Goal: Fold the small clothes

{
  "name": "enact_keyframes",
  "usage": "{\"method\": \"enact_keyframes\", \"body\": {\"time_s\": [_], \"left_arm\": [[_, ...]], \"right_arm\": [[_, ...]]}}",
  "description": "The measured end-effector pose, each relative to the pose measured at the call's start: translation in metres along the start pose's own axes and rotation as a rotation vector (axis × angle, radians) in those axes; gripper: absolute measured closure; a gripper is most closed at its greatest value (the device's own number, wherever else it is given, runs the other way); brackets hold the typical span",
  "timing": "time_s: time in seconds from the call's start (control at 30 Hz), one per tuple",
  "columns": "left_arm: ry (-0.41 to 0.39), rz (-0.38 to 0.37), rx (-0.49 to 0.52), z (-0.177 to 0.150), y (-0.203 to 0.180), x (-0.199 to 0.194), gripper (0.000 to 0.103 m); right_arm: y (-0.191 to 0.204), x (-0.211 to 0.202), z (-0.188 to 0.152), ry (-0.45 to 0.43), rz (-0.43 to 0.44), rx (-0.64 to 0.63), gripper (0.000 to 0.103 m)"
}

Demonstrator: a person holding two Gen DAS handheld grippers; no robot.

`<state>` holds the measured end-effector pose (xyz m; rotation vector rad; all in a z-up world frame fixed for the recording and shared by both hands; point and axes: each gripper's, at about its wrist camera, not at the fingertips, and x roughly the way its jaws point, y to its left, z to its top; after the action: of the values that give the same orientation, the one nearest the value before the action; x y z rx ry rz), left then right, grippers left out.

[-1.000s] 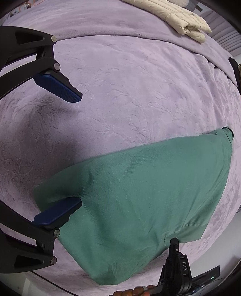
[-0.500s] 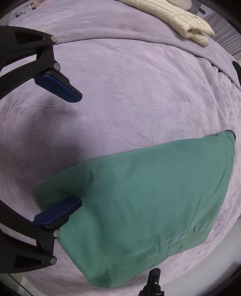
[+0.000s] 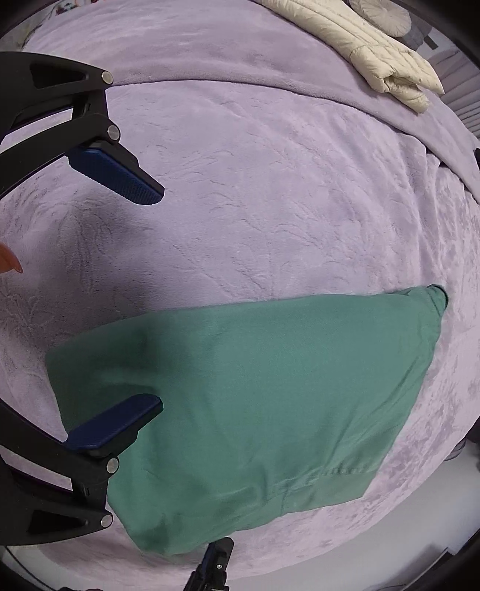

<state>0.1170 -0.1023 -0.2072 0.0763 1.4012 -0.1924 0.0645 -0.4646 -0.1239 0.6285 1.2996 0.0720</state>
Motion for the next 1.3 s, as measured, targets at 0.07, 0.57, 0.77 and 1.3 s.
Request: {"method": "enact_keyframes", "body": {"time_s": [0.07,0.57,0.77,1.3], "left_arm": [[-0.003,-0.015,-0.021,0.009,0.003,-0.001,0.0],[0.028,0.02,-0.065,0.033,-0.003,0.012,0.0],[0.039,0.026,-0.063,0.033,-0.005,0.016,0.0],[0.057,0.04,-0.065,0.034,-0.004,0.02,0.0]], "right_arm": [[0.002,-0.008,0.002,-0.033,0.045,-0.007,0.033],[0.039,0.031,0.017,0.07,0.148,-0.113,0.099],[0.027,0.035,0.029,0.053,-0.012,-0.148,0.1],[-0.019,0.006,0.007,0.053,0.092,0.026,0.039]]}}
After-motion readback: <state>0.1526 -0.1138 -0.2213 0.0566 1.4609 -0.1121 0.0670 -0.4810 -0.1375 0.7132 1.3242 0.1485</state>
